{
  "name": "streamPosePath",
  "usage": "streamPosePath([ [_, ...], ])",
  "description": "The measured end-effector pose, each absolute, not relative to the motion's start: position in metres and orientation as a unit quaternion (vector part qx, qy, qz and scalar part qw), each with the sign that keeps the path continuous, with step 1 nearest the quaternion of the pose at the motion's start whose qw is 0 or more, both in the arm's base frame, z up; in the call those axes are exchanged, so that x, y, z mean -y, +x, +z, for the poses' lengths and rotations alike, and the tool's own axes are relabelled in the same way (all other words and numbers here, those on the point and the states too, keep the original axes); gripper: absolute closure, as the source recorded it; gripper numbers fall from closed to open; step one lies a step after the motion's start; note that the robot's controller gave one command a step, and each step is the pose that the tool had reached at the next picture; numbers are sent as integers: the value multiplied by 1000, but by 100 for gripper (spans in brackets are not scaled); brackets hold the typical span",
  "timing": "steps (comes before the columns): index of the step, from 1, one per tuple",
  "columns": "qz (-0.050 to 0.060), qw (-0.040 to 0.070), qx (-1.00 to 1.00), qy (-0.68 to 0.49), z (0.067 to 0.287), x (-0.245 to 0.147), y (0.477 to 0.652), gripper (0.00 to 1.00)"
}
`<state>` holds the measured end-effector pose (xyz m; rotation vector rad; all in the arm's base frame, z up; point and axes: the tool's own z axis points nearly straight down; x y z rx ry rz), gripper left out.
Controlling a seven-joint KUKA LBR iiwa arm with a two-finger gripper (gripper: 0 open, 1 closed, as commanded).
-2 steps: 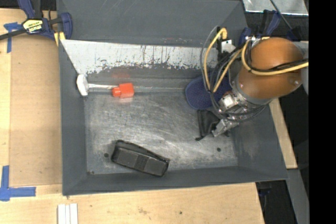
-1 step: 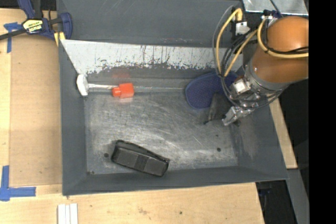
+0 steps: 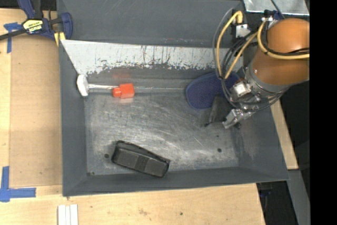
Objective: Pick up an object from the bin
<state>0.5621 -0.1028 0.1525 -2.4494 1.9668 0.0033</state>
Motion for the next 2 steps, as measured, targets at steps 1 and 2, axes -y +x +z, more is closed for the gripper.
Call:
streamPosePath([
  [1, -2, 1, -619, -786, 170, 125, 573, 100],
  [2, -2, 2, -636, -772, 199, 133, 573, 100],
])
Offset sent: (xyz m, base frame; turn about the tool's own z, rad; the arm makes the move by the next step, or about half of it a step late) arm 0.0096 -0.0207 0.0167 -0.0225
